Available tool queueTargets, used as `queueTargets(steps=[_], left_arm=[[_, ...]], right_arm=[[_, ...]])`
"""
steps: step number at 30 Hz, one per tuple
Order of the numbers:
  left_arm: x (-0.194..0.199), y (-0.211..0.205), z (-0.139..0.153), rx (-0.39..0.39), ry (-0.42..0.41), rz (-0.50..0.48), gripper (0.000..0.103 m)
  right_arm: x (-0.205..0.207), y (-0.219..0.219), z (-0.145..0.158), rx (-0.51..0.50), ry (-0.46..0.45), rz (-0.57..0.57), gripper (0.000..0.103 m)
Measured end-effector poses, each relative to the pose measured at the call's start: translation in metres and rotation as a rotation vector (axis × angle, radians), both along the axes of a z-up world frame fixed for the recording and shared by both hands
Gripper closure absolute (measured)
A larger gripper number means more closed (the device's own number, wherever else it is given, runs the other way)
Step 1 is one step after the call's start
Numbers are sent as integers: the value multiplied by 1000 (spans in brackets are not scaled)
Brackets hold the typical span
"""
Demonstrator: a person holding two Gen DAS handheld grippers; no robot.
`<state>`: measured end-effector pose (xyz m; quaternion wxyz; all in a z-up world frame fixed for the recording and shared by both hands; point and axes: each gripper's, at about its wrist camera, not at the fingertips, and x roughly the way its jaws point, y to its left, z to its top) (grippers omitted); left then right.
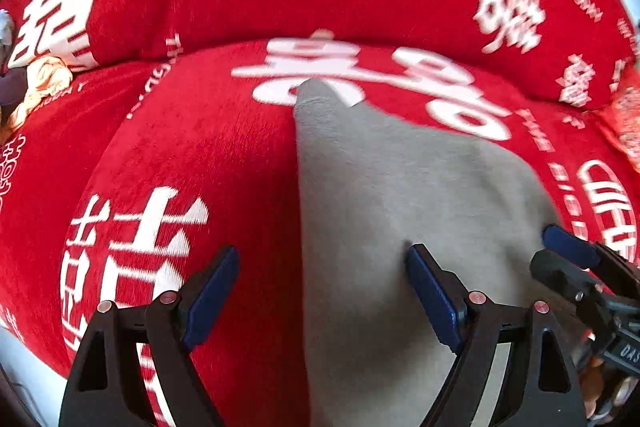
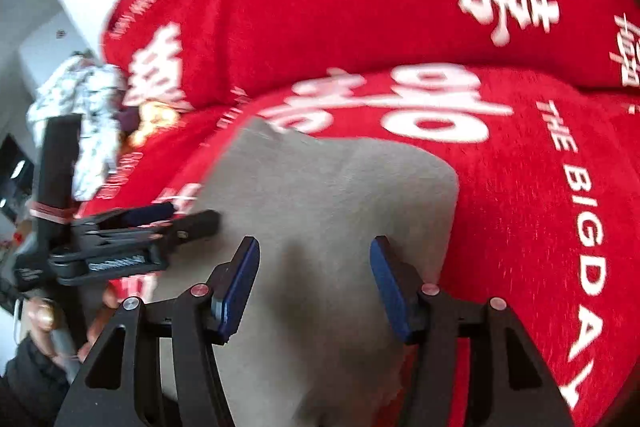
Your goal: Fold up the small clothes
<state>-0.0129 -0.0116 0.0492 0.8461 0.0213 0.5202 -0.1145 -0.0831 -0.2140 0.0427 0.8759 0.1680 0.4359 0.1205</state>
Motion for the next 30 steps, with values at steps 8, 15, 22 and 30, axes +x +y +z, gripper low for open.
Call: queueTargets(steps=[8,15,22,30], left_arm=[[25,-8,-16,7,36,-4,16],[-18,-6,17,35,-58,-48,17],[-67,-4,20,69,-102,-75,17],[-94,5,8,86,-129,-59,16]], right_arm=[[26,-17,-13,12,44,4,42],[-44,33,37,-170,-136,163,42],[-83,69,3,-316,-121,313,42],[-117,54,-13,-337,-188,282,42]])
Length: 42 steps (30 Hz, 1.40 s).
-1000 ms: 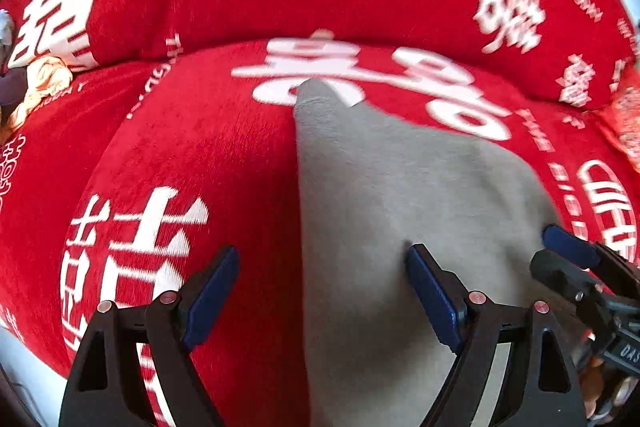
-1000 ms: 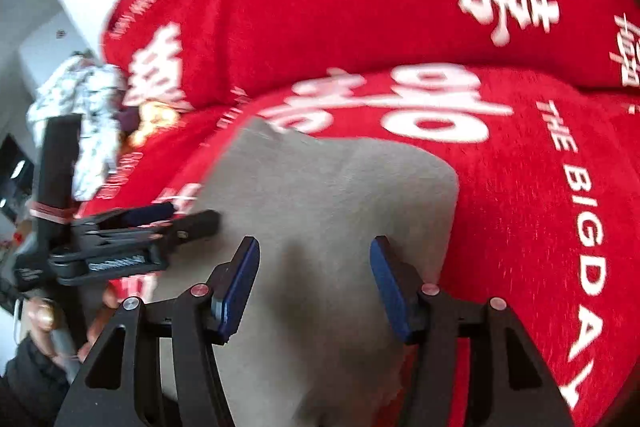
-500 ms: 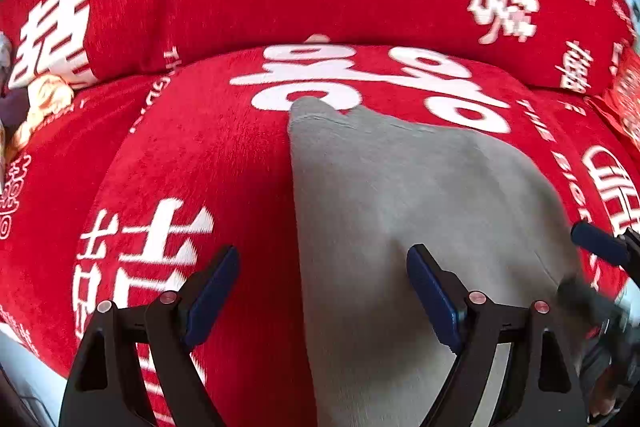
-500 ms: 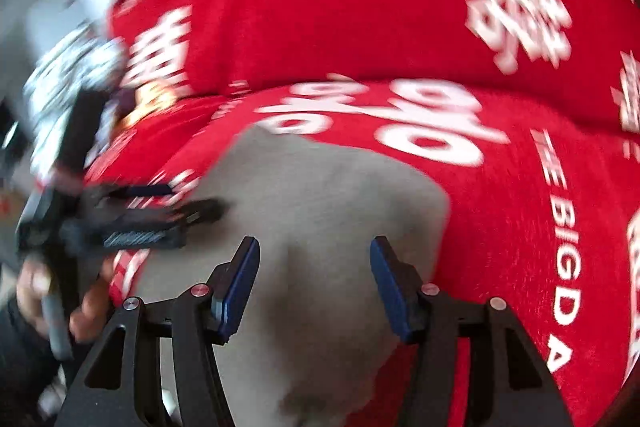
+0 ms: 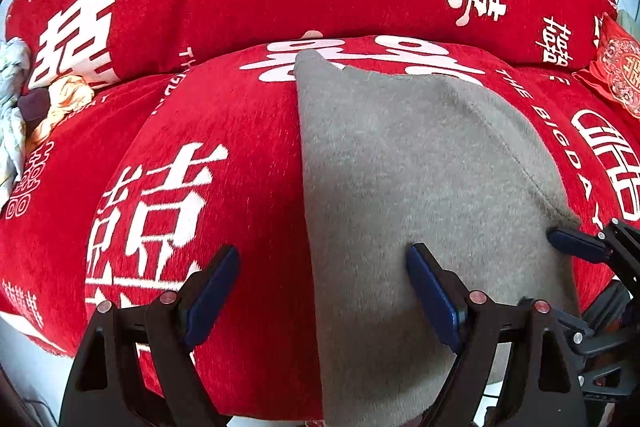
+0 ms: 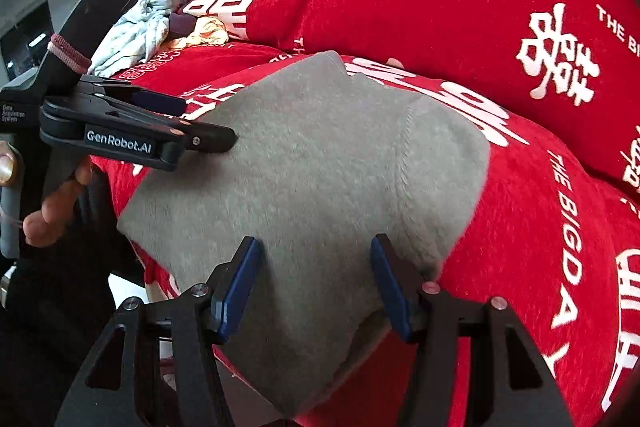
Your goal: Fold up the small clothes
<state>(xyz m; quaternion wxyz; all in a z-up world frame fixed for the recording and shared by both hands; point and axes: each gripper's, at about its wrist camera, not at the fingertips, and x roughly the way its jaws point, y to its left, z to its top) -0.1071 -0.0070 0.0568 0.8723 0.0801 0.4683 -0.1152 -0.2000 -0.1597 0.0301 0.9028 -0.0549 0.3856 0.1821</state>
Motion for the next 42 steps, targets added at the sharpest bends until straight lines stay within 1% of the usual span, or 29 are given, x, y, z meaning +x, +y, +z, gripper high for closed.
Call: queueTargets(steps=[4,6,8,9,10,12,14,20,23,24,25,27,29,30,32,36,42], left_arm=[[-13,-3,2,43,-21,10,16],[-20,-4,7,53,-29,15,16],[-30,-5,13,56,-46,10,16],[-35,-6,16,54,-56,6,16],[-38,-8,18,52,-62,5,16],[-44,-12,22,51,-77,1,16],[-46,-16,23,45,-73,-11,16],[-45,-14,20,-14,-17,12,16],[-47,-9,19,-37,-33,40,16],[-50,-8,20,-41,-54,62,16],[-52,-6,20,-38,-66,78,16],[-55,-9,20,-3,-86,91,16],[-55,-11,18,25,-81,84,16],[-54,-13,15,37,-63,83,16],[-52,-13,12,33,-34,82,16],[-54,-10,14,10,-51,108,16],[-55,-10,17,-1,-59,96,16]], right_arm=[[-8,6,0,-46,8,-15,42],[-13,9,5,-71,54,-47,42],[-21,11,17,-57,78,-66,41],[-28,12,25,-39,67,-60,39],[-33,13,32,-33,48,-57,33],[-39,19,46,-53,0,-74,26],[-39,22,53,-66,-5,-95,26],[-30,20,51,-70,38,-171,26],[-27,16,48,-65,50,-185,26],[-27,15,48,-62,53,-190,26],[-27,14,47,-60,56,-196,26],[-25,13,47,-56,62,-208,26],[-23,11,47,-53,66,-218,26],[-23,11,46,-53,69,-222,26],[-22,11,47,-56,71,-229,26],[-22,11,48,-66,72,-236,26],[-22,14,50,-73,67,-233,26]])
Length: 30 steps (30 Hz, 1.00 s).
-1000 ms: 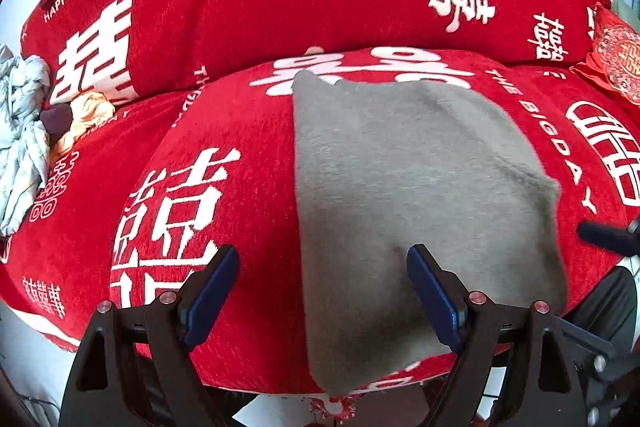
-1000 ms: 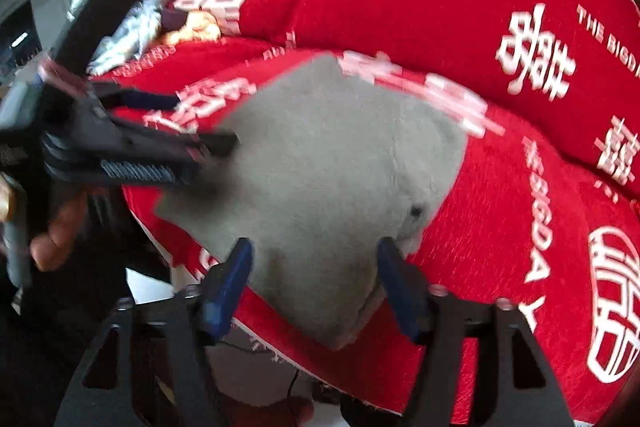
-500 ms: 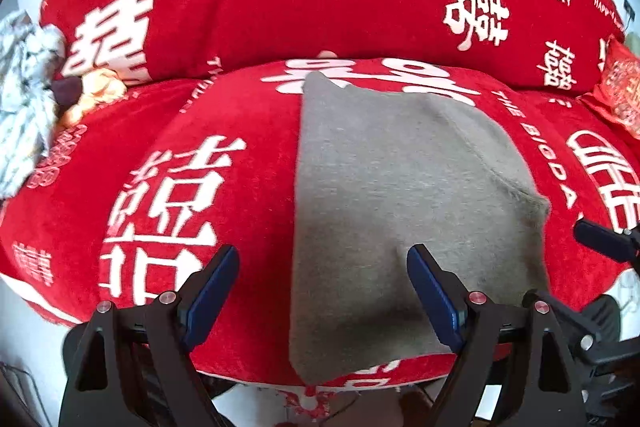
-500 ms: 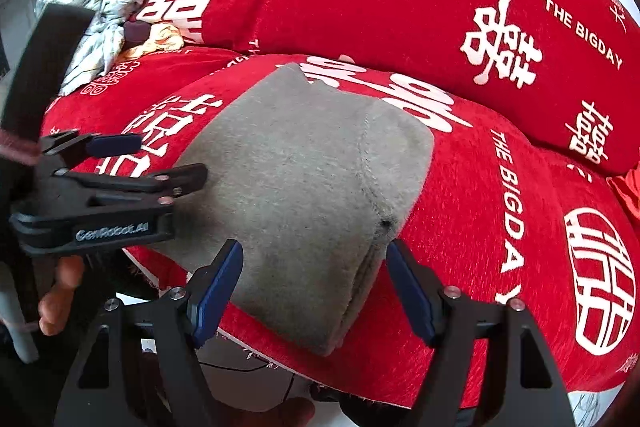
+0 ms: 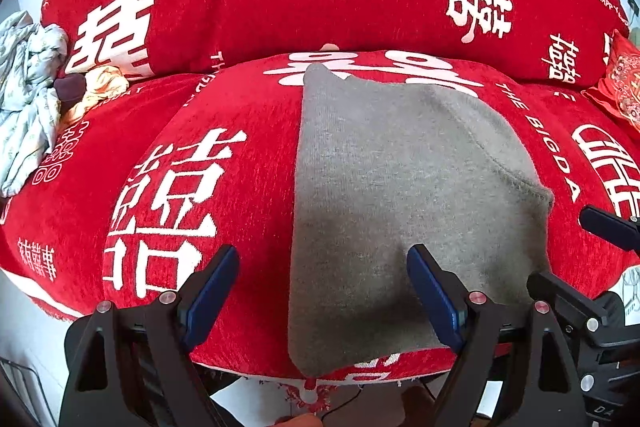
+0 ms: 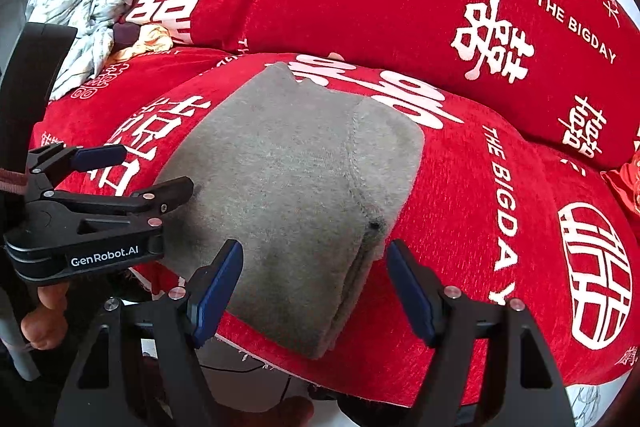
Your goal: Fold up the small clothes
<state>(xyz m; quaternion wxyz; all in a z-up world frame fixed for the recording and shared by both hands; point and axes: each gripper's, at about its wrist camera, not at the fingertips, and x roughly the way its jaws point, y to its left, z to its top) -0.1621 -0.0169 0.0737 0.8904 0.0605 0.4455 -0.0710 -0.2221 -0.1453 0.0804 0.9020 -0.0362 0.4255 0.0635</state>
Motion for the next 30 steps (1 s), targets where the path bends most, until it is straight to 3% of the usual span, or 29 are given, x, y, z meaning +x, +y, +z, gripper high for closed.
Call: queueTargets(steps=[10,30], left_arm=[[3,-1,-2,-8,20,2,16],[-14,2,15,0,-24,7,16]], right_arm=[[6,2,1,-26,7,7,26],[-7,7,15,-46,-17,-21,26]])
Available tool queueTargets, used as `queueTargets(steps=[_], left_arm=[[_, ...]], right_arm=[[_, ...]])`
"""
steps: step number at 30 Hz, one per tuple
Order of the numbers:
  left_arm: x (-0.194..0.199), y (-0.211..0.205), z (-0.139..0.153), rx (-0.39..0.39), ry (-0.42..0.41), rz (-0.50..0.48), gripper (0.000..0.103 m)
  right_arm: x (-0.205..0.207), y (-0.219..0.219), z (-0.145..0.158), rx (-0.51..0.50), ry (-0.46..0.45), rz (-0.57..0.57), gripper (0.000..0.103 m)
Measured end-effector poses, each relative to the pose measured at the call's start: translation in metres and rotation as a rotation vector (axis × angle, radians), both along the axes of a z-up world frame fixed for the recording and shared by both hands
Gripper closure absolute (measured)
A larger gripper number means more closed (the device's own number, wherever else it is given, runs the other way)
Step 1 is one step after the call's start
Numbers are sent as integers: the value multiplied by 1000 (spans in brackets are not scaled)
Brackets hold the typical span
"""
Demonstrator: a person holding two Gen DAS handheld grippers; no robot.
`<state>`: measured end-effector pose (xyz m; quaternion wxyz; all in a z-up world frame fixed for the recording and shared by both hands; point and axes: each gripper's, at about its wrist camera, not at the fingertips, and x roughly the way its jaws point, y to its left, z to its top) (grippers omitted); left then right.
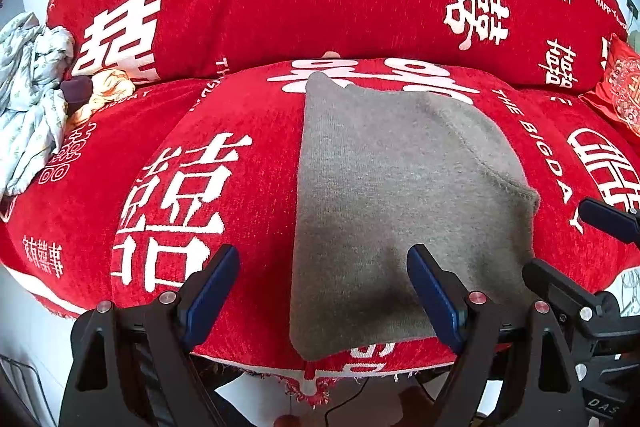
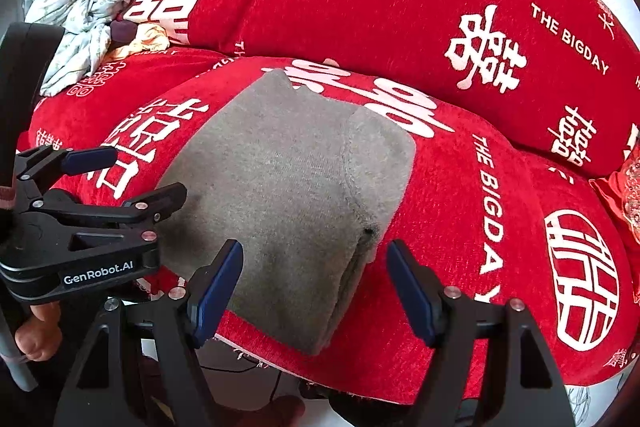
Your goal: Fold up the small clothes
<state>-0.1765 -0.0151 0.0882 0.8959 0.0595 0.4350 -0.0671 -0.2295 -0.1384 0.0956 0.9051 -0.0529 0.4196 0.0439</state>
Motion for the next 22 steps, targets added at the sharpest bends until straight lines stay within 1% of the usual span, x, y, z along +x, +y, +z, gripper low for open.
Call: queueTargets(steps=[9,22], left_arm=[[-8,0,11,4,-27,-8,16],[-11,-3,10,3,-21,-12,16]], right_arm=[[-2,-5,5,11,-8,-20,26],[-5,-3,6,13,-14,-14,26]])
